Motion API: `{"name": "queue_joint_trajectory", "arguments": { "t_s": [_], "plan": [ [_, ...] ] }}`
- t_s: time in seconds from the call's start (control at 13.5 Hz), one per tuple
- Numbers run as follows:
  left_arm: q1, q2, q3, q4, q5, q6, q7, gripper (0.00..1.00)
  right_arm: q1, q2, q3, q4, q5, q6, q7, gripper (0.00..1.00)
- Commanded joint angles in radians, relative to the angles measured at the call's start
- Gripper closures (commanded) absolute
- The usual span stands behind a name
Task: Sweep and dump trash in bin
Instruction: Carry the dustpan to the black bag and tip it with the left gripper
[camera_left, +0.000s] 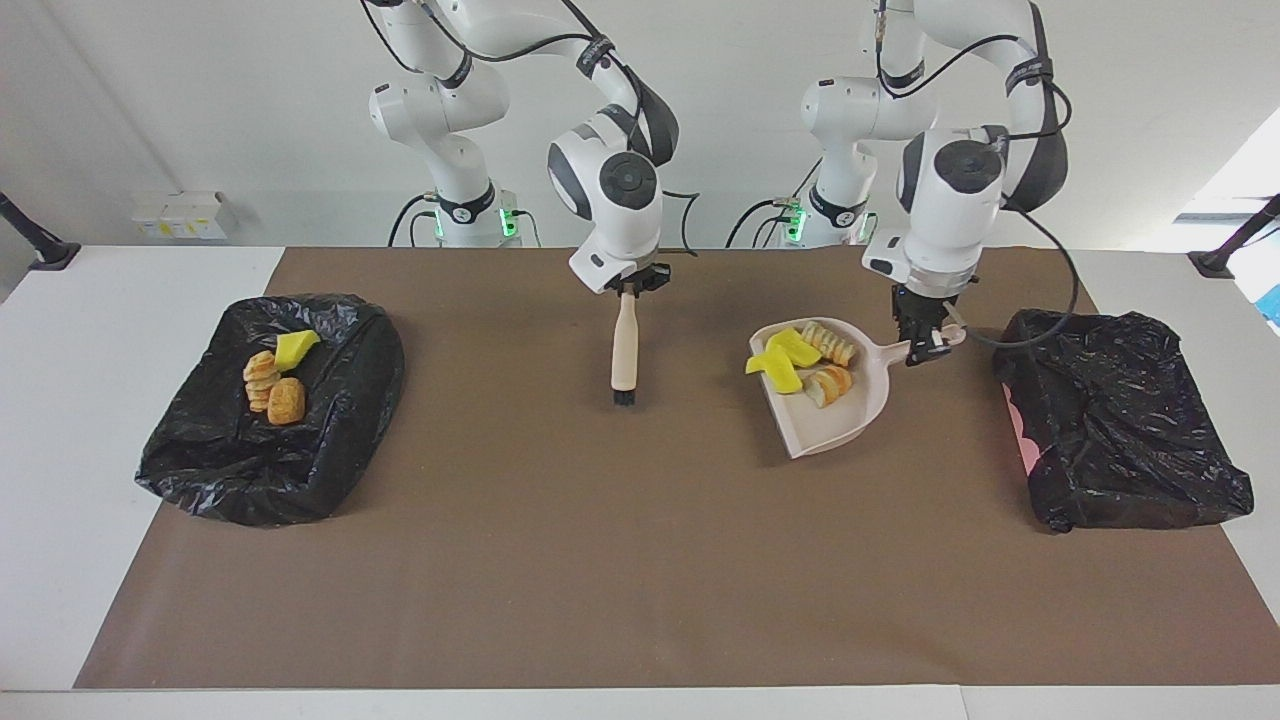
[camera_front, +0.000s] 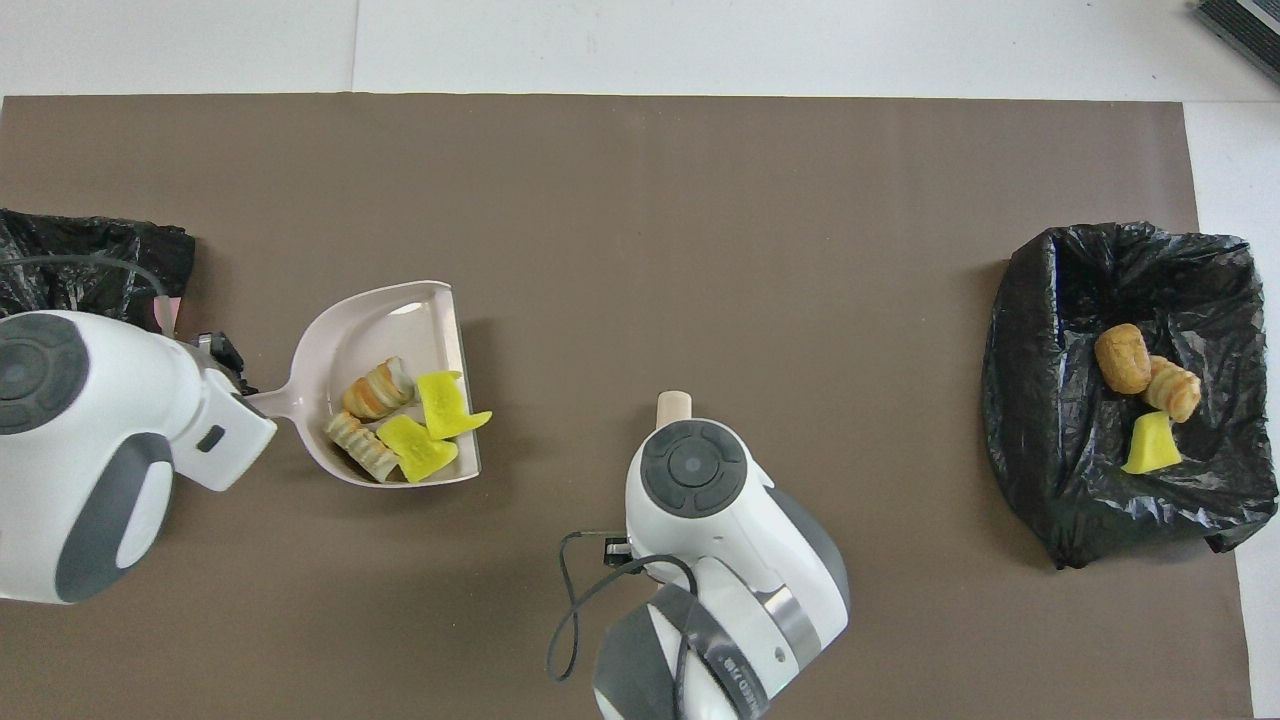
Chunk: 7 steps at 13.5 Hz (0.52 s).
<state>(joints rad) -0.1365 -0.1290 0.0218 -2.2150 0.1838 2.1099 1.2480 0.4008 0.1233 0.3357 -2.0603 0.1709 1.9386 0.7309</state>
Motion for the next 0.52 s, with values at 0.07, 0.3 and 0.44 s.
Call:
{"name": "queue_joint_trajectory", "arguments": {
  "t_s": [0.07,0.3,0.44],
  "plan": [
    [-0.003,-0.029,0.188,0.081,-0.081,-0.092,0.189,1.00,0.096,-0.027,0.005,-0.047,-0.010,0.069,0.068,1.00],
    [0.000,-0.002,0.360,0.164,-0.109,-0.096,0.297,1.00,0.135,-0.019,0.005,-0.063,-0.005,0.097,0.056,1.00],
    [0.000,0.034,0.464,0.234,-0.133,-0.091,0.335,1.00,0.153,0.002,0.005,-0.063,-0.005,0.100,0.061,1.00]
  ]
}}
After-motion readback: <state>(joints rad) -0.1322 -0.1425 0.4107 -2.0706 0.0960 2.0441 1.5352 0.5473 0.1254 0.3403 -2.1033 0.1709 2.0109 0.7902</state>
